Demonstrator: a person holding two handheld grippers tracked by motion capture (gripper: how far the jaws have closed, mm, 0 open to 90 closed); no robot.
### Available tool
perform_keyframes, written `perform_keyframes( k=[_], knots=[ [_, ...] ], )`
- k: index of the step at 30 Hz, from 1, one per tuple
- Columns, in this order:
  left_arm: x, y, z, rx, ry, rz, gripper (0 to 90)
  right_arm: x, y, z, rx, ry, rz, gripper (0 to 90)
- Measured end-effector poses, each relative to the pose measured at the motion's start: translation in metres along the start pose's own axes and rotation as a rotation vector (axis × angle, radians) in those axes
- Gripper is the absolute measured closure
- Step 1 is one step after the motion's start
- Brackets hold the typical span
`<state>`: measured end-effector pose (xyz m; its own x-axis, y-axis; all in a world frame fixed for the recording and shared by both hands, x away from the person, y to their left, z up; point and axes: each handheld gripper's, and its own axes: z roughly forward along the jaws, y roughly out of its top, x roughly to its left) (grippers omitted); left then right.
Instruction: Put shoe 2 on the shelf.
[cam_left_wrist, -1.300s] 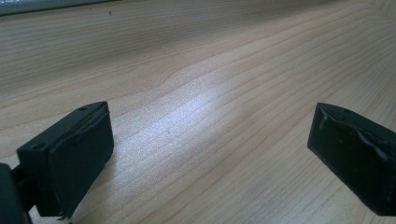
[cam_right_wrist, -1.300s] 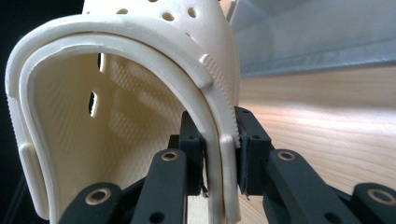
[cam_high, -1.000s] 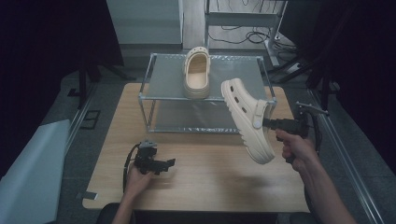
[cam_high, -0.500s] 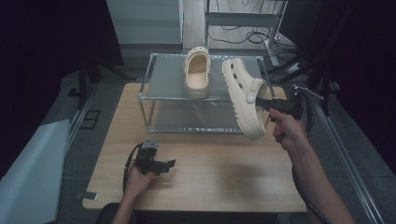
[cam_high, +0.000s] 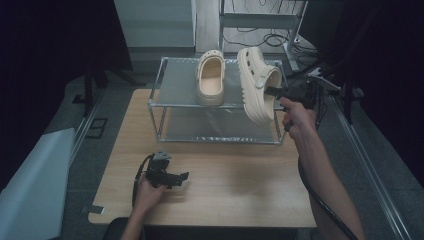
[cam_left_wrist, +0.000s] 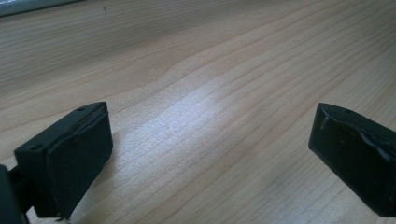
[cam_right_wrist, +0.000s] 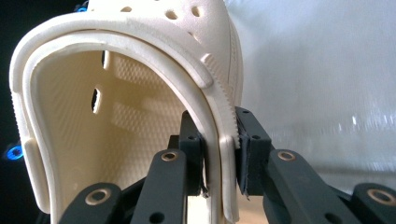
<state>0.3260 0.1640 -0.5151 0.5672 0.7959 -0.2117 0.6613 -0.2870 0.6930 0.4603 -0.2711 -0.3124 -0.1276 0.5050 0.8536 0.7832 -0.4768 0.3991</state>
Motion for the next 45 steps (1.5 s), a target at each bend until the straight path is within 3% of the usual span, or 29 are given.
perform_keyframes(
  k=[8, 16, 24, 30, 35, 40, 45],
  knots=[
    [0.001, 0.0, -0.001, -0.003, -0.002, -0.003, 0.0, 0.012, 0.018, 0.025, -0.046, -0.088, -0.021, 74.6],
    [0.001, 0.0, -0.001, -0.008, -0.009, -0.008, 0.0, 0.012, 0.035, 0.048, -0.084, -0.203, -0.048, 74.4],
    [0.001, 0.0, 0.0, -0.009, -0.016, -0.013, 0.0, 0.012, 0.042, 0.068, -0.098, -0.28, -0.071, 73.4],
    [-0.001, 0.002, 0.001, -0.003, -0.025, -0.008, 0.0, 0.021, 0.039, 0.084, -0.12, -0.354, -0.135, 69.2],
    [-0.001, 0.001, 0.001, 0.0, -0.027, -0.006, 0.0, 0.029, 0.036, 0.094, -0.128, -0.383, -0.166, 61.2],
    [0.0, 0.001, 0.001, -0.007, -0.03, -0.016, 0.0, 0.031, 0.031, 0.105, -0.14, -0.385, -0.167, 49.6],
    [-0.001, 0.003, 0.003, -0.005, -0.038, -0.014, 0.0, 0.035, 0.027, 0.112, -0.145, -0.407, -0.186, 48.2]
  ],
)
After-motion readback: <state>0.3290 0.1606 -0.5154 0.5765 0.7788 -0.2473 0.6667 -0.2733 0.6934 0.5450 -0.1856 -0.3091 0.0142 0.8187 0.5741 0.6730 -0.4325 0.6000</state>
